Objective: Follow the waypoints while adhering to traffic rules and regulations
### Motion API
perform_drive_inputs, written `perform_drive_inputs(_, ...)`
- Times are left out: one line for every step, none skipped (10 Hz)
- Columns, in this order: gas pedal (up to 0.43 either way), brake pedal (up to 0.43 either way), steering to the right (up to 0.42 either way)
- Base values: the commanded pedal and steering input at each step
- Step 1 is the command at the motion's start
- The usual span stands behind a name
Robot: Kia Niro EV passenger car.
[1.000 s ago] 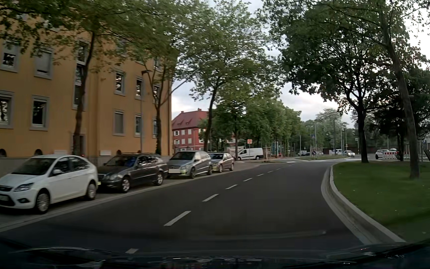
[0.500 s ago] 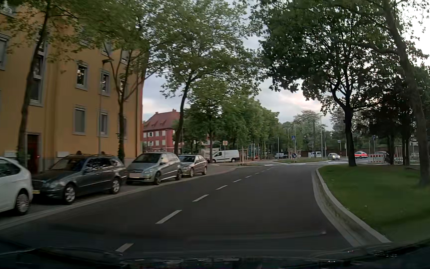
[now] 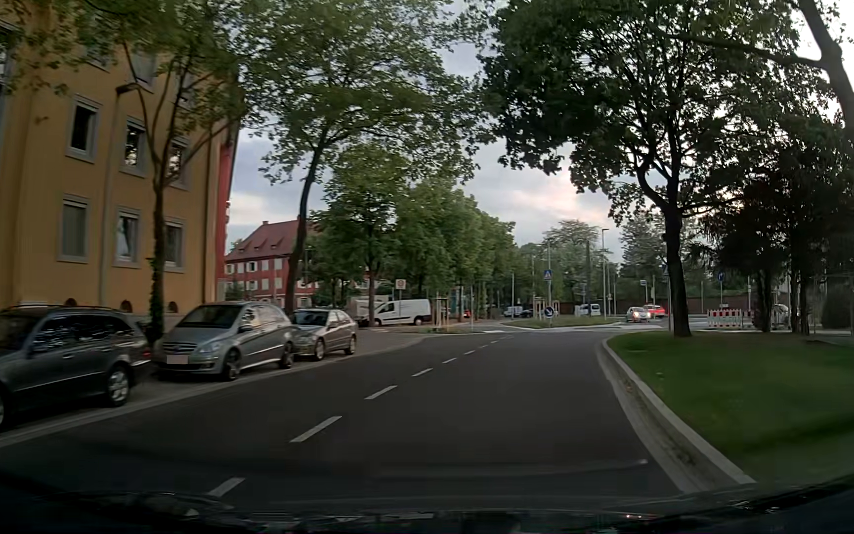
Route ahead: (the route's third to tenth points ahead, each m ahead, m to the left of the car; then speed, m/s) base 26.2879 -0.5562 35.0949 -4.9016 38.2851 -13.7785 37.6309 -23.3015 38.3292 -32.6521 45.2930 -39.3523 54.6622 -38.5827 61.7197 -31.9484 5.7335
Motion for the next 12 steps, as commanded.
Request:
perform_drive_inputs(0.157,0.0,0.1)
perform_drive_inputs(0.157,0.0,0.091)
perform_drive_inputs(0.157,0.0,0.081)
perform_drive_inputs(0.157,0.0,0.075)
perform_drive_inputs(0.157,0.0,0.067)
perform_drive_inputs(0.157,0.0,0.06)
perform_drive_inputs(0.15,0.0,0.054)
perform_drive_inputs(0.138,0.0,0.05)
perform_drive_inputs(0.13,0.0,0.048)
perform_drive_inputs(0.13,0.0,0.046)
perform_drive_inputs(0.11,0.0,0.043)
perform_drive_inputs(0.079,0.0,0.038)
